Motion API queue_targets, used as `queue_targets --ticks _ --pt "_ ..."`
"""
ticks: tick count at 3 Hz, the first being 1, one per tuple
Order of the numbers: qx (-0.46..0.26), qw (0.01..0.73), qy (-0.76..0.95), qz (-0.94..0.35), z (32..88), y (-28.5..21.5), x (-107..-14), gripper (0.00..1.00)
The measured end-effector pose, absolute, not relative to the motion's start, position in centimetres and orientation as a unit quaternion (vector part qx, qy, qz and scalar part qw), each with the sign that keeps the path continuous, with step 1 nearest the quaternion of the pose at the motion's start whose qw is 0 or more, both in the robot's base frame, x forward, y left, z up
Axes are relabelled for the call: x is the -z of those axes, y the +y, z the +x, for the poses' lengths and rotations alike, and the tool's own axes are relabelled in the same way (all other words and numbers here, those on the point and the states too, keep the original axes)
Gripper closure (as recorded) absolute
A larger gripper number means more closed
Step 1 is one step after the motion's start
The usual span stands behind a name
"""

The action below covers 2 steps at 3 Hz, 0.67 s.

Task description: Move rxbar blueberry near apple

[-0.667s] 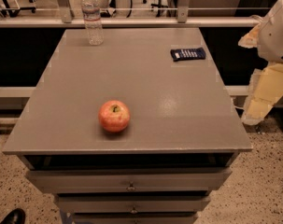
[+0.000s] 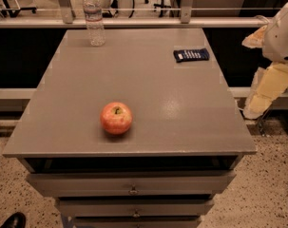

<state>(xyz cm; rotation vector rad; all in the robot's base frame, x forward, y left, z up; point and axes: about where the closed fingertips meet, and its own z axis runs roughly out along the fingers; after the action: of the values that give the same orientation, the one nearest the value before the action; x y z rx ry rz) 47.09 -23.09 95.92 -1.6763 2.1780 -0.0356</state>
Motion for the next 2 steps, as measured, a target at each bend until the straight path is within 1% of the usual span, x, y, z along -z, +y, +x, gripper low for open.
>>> queue_targets --ticks 2 --pt "-0.009 0.274 0.758 -0.592 54.7 -23.4 -93.7 0.0"
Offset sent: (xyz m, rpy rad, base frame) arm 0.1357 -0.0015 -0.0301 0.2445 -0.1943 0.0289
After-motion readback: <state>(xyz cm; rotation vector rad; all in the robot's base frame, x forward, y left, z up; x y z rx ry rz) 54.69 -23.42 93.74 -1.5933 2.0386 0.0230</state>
